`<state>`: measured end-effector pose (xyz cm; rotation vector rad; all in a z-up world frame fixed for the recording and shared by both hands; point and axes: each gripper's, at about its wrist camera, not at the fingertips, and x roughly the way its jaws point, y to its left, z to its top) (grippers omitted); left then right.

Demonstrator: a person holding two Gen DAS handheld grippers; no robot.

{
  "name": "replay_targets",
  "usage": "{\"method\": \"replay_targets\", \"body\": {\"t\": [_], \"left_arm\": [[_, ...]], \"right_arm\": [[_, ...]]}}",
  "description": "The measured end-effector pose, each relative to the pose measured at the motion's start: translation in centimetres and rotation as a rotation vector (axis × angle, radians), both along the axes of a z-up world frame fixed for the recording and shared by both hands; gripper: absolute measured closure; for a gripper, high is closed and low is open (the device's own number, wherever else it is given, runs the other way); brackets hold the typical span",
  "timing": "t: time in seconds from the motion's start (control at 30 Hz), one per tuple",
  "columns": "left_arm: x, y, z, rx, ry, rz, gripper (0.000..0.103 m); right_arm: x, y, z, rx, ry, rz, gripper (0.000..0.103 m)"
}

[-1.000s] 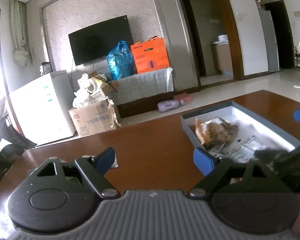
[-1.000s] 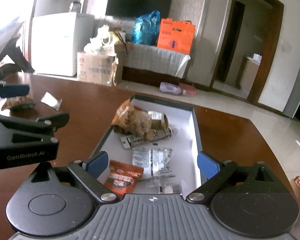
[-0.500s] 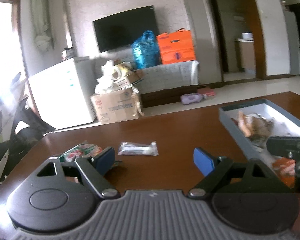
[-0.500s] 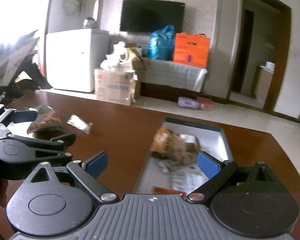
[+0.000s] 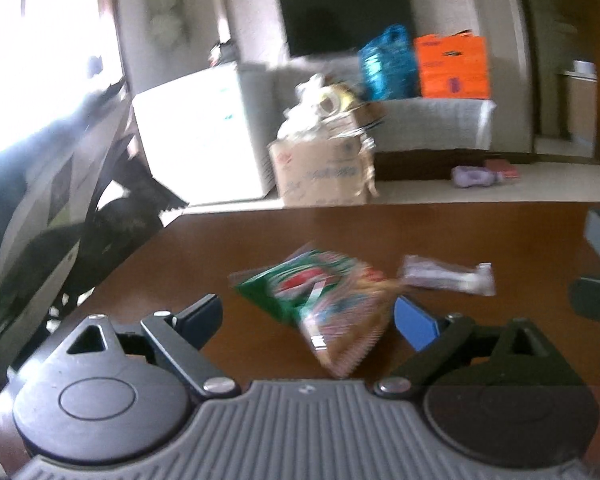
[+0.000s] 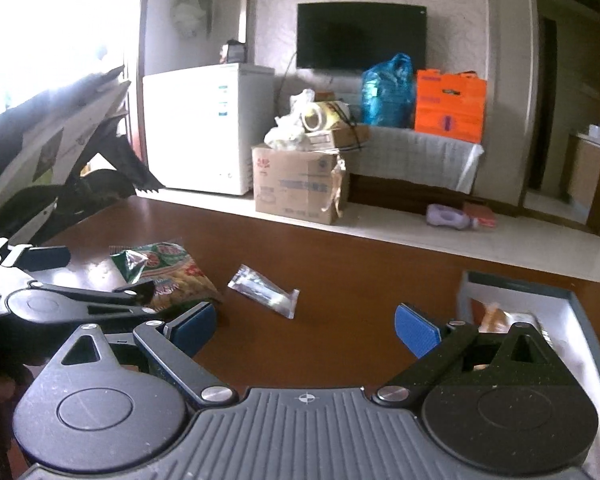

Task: Organize snacks
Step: 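Move both tools back over the green bag and clear packet, then grasp the green shrimp-cracker bag with the left tool while the right tool grasps the clear packet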

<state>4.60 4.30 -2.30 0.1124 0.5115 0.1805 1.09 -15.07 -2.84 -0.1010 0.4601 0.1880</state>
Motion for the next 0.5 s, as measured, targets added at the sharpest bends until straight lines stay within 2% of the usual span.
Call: {"method": "replay_targets", "body": {"t": [0.23,0.33,0.5], "left_arm": [[3.7,3.1,-1.6,-0.118,0.051,0.082,0.009],[5.0,3.3,-2.0,-0.166,0.061,0.069,0.009],[6.9,3.1,-2.6,-0.201,0.074,0.037,0.009]], "right_arm": [[2.3,2.3,-1.5,-0.037,0.016,-0.014,0.007],[2.7,3.0,-1.9,-0.055,0.009,-0.003,0.008],[3.5,3.7,-2.0,-0.121,-0.033,0.008,0.008]]}}
